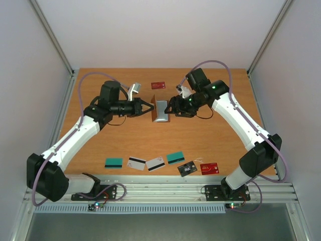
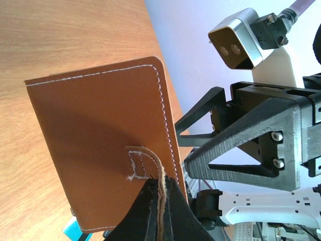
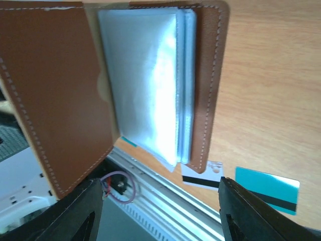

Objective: Put the credit cards into the card holder

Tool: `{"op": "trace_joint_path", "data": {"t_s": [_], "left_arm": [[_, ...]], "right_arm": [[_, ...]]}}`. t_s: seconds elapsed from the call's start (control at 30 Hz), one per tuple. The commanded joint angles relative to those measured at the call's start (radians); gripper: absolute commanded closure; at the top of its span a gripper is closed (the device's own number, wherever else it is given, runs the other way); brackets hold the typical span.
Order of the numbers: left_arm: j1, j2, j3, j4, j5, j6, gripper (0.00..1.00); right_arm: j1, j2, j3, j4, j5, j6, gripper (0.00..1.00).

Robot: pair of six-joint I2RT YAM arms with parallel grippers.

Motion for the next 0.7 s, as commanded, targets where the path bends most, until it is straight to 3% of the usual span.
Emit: {"op": "trace_joint_path", "data": {"t_s": [0.0,0.33,0.67], "left_arm": [[-0.005,0.018,0.027,0.044,0.038,0.018,1.00],[-0.026,0.247,0.090,0.017,0.158,0.089,1.00],[-0.080,0.522,0.107,0.294,0.298,-0.056,1.00]], "right_arm": [[-0.001,-0.002,0.019,-0.024,0.093,-0.039,0.36],[-0.102,-0.062,-0.209,0.072,0.121,0.039,0.47],[-0.112,0.015,-0.364,0.256,0.030,0.114,0.59]]}}
